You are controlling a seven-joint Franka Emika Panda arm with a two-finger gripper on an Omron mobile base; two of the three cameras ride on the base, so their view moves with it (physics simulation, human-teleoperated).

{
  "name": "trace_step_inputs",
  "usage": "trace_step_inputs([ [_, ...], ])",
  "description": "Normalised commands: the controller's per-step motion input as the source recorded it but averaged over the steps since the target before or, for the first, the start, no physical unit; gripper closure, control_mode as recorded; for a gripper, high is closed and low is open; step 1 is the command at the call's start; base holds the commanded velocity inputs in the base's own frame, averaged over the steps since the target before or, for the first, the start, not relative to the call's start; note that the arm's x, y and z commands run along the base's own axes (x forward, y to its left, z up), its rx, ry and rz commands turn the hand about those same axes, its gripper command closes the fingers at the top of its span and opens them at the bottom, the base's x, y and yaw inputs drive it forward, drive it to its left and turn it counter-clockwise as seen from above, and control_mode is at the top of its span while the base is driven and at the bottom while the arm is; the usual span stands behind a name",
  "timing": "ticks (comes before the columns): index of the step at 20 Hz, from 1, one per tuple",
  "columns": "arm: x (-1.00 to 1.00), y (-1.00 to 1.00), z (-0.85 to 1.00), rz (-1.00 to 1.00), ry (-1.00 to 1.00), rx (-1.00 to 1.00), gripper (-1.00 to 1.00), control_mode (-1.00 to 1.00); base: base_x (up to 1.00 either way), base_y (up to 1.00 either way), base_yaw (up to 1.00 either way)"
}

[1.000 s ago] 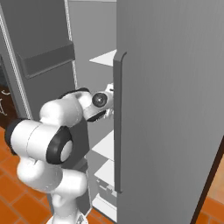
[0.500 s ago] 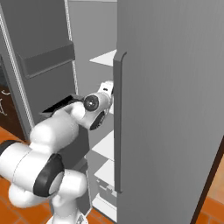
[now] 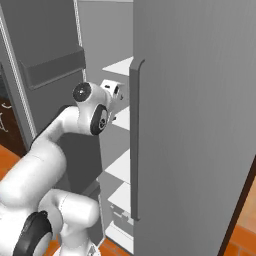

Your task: Take the meat container that has the shrimp and place it on the second highest rack of the freezer. Then take the vegetable container that has the potato and lemon and place it on the highest rack of the freezer.

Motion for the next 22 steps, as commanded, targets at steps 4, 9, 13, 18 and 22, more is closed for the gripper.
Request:
trace_step_inputs([
  [4,-0.94,0.01,0.26,-0.11,0.20,0.21,-1.00,-1.00,0.00,0.00,0.00],
  [9,-0.99,0.18,0.00,-0.17,0.10,0.17,-1.00,-1.00,0.00,0.00,0.00],
  [13,-0.80,0.11,0.00,-0.30,0.02,0.22,-1.00,-1.00,0.00,0.00,0.00],
  [18,-0.67,0.18,-0.01,-0.43,0.00,0.30,-1.00,-1.00,0.00,0.00,0.00],
  [22,-0.34,0.30,0.05,-0.49,-0.05,0.38,-1.00,-1.00,0.00,0.00,0.00],
])
